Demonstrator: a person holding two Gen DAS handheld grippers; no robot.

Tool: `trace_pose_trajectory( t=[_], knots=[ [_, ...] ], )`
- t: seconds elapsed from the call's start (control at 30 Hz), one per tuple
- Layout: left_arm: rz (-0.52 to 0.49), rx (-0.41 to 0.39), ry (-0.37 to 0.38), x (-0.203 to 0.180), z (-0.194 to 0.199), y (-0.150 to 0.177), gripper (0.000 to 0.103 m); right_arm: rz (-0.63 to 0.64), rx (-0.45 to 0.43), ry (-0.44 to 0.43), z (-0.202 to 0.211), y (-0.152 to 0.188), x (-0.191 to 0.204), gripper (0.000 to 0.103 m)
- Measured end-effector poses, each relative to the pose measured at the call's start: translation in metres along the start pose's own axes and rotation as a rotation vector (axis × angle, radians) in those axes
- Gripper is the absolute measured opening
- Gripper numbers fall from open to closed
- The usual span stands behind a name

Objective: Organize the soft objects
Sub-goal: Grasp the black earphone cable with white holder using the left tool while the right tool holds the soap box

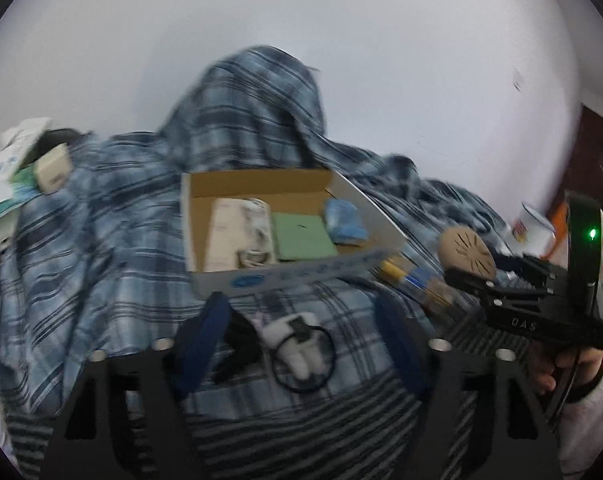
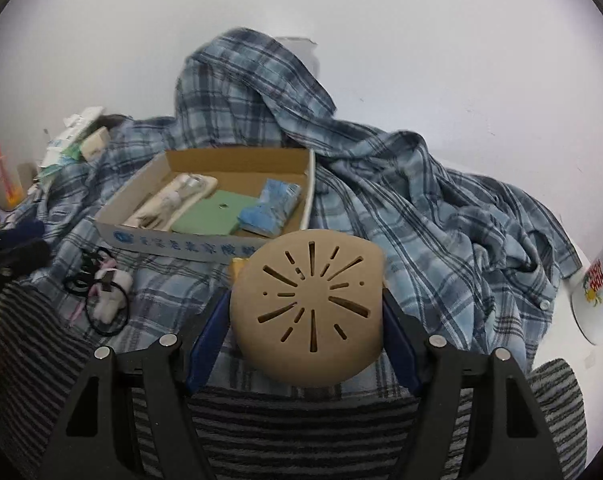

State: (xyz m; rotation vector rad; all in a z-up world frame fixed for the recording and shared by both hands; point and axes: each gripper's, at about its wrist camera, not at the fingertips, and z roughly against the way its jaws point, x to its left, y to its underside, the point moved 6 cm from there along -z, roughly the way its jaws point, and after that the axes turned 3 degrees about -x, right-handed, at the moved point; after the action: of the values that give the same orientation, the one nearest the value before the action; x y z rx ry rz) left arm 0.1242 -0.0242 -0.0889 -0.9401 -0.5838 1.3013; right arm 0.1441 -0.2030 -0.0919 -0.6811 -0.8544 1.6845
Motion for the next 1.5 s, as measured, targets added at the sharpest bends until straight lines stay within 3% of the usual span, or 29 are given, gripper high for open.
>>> trace_pose_trajectory(
  t=[0.2,0.3,0.4,0.5,0.73,0.87,1.2,1.3,1.5],
  knots=[
    [-0.059,0.110,0.040,-0.008,-0.033,0.002,0.059,-0.003,-0.006,-0.029,0.000,0.000,-0.002,0.070],
    [-0.034,0.187,0.062,-0.004,-0.049,0.008,0.055,-0.029,-0.007,-0.046,0.000,0.000,-0.005,0.070],
    [0.017,0.290,0.026,0.008,-0.067,0.019,0.055,-0.049,-0.003,-0.052,-0.001,0.000,-0.008,0.070],
    [0.035,0.303,0.040,0.008,-0.070,0.021,0.051,-0.054,-0.006,-0.056,0.000,0.000,-0.009,0.070],
    [0.016,0.325,-0.011,0.010,-0.073,0.026,0.038,-0.050,-0.011,-0.059,0.000,0.000,-0.009,0.070],
    [0.021,0.255,0.054,0.008,-0.062,0.021,0.030,-0.049,-0.013,-0.056,0.001,0.001,-0.009,0.070],
    [-0.096,-0.141,-0.010,-0.010,0.012,-0.005,0.029,-0.009,-0.109,-0.052,0.017,-0.003,-0.003,0.070],
    [-0.098,-0.193,-0.018,-0.010,0.023,-0.008,0.029,0.004,-0.144,-0.056,0.024,-0.004,0.000,0.070],
    [-0.098,-0.215,-0.029,-0.010,0.028,-0.009,0.029,0.015,-0.166,-0.057,0.027,-0.005,0.003,0.070]
  ],
)
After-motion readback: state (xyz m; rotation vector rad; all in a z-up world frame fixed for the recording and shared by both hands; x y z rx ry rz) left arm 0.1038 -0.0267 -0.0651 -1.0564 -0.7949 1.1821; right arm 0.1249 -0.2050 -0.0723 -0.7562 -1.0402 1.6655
